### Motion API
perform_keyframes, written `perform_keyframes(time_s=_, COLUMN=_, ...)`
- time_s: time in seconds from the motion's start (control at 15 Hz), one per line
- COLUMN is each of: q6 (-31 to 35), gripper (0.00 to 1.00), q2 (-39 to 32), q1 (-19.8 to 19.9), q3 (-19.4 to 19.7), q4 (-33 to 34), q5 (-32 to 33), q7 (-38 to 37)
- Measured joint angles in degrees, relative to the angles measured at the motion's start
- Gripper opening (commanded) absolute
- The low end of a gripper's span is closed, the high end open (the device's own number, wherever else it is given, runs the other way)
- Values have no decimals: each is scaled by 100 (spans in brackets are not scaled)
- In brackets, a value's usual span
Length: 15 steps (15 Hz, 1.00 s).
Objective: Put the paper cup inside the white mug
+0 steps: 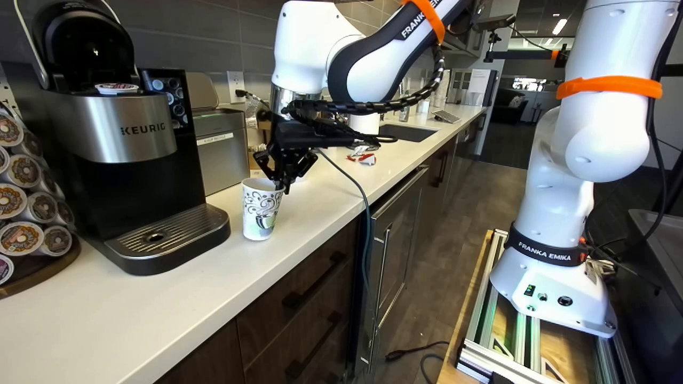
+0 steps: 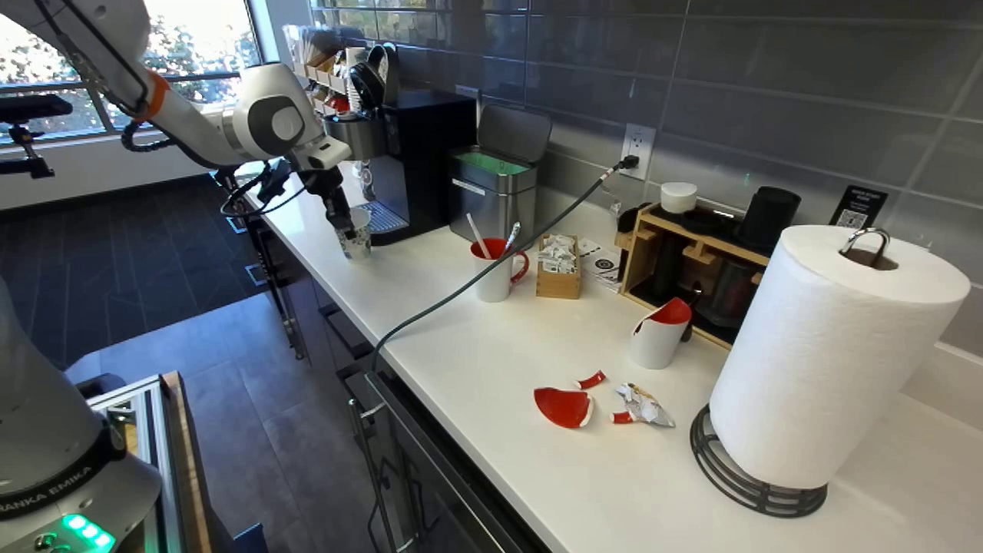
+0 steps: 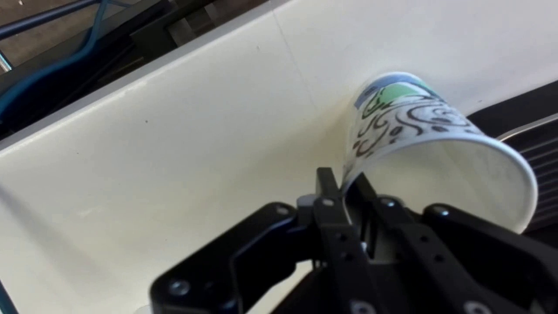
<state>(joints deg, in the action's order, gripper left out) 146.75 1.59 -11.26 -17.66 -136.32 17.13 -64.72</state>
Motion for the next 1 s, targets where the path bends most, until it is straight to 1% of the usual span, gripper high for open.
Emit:
perform_keyframes(time_s=0.27, q6=1, gripper=1, q2=241, q1=-104, q3=1, q4=-56, q5=-56, q7=97)
perform_keyframes(time_s=0.4, q6=1, gripper=1, q2=571, q1=-103, q3=32, q4=-197, q5=-168, q7=193)
perform_keyframes(time_s=0.53, q6=1, gripper=1, q2=1088, q1=-59, q3=151, q4=-460, q5=-388, q7=205)
perform_keyframes(time_s=0.73, q6=0, gripper=1, q2=2028, q1=164, q3=500, q4=-955, q5=-940, q7=235)
perform_keyframes(time_s=0.93, q6=-1, gripper=1, q2=2828, q1=526, q3=986, q4=-1366, q5=-1432, q7=428)
perform_keyframes(time_s=1.0, q6=-1, gripper=4, q2=3039, q1=672, q3=1171, q4=-1471, q5=-1592, q7=523)
